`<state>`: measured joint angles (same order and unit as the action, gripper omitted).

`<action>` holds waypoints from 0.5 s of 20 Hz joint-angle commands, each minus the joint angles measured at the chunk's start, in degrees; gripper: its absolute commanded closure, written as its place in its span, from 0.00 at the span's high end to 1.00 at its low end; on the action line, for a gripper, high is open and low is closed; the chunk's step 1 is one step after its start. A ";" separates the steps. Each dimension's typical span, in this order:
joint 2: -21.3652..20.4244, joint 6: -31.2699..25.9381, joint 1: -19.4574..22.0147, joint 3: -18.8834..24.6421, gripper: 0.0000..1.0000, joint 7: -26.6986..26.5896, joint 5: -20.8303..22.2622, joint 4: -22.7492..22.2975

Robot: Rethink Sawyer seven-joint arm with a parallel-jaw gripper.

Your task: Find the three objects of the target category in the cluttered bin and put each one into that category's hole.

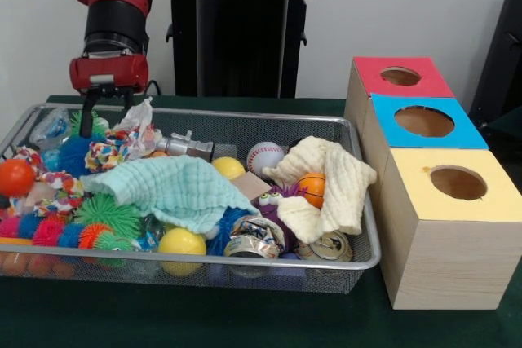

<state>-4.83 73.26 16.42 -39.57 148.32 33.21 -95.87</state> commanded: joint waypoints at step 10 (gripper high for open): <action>0.91 0.68 -1.31 3.90 1.00 -5.97 1.90 1.99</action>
<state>-4.94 73.26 15.78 -39.91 148.32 33.56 -95.91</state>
